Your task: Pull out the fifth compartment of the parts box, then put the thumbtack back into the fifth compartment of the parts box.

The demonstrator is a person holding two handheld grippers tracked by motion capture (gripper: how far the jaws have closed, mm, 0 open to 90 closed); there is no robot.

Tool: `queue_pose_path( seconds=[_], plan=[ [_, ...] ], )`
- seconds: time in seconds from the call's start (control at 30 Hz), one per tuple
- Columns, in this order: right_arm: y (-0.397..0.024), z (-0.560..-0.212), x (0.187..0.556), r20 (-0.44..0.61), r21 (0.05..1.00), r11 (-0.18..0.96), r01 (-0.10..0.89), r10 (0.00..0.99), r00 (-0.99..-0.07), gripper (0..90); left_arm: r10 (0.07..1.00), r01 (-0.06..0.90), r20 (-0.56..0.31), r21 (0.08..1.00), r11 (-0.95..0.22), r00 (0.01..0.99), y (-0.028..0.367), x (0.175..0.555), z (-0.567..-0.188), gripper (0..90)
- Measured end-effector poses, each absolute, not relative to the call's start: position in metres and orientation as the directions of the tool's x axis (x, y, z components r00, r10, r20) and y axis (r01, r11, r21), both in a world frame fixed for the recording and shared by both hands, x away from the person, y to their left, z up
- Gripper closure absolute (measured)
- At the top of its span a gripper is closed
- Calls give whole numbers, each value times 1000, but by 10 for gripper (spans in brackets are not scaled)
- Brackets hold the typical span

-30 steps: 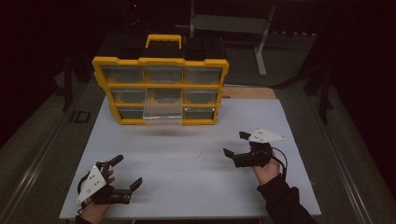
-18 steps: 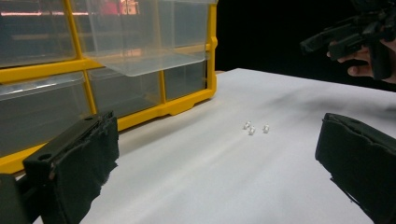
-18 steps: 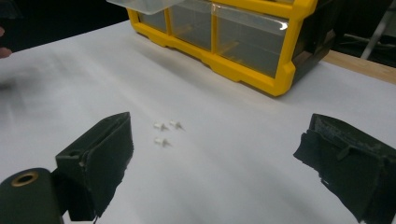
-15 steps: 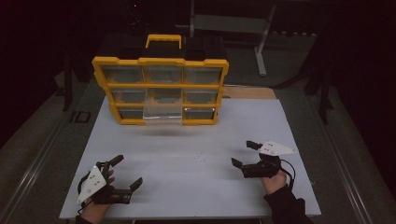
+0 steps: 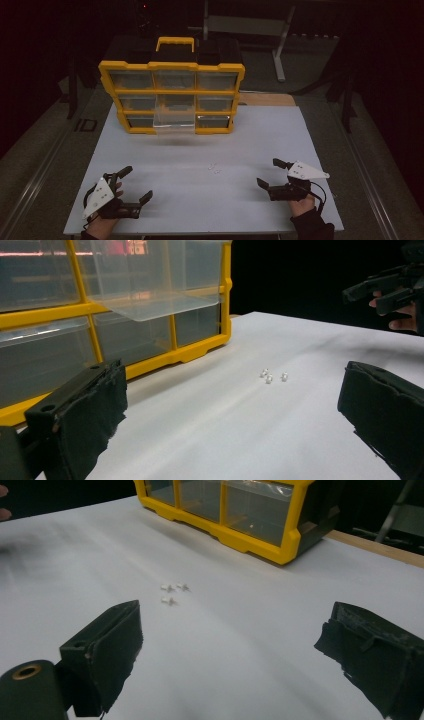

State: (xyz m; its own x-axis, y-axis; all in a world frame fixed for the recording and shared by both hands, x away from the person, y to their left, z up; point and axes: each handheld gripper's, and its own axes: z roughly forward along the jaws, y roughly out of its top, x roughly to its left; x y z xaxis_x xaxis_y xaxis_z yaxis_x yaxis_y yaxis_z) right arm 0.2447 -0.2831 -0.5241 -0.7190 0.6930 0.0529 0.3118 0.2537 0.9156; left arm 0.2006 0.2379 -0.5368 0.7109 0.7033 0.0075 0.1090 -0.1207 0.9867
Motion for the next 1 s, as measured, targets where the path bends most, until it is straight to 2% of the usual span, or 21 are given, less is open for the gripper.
queue_pose_path(
  seconds=[0.43, 1.0],
  plan=[
    [-296, -539, 241, 66, 927, 225, 299, 687, -723, 88, 699, 118, 0, 986, -121, 715, 237, 203, -538, 0],
    [-295, -534, 239, 55, 939, 214, 270, 681, -730, 88, 698, 133, -11, 984, -121, 716, 237, 205, -539, 0]
  ],
)
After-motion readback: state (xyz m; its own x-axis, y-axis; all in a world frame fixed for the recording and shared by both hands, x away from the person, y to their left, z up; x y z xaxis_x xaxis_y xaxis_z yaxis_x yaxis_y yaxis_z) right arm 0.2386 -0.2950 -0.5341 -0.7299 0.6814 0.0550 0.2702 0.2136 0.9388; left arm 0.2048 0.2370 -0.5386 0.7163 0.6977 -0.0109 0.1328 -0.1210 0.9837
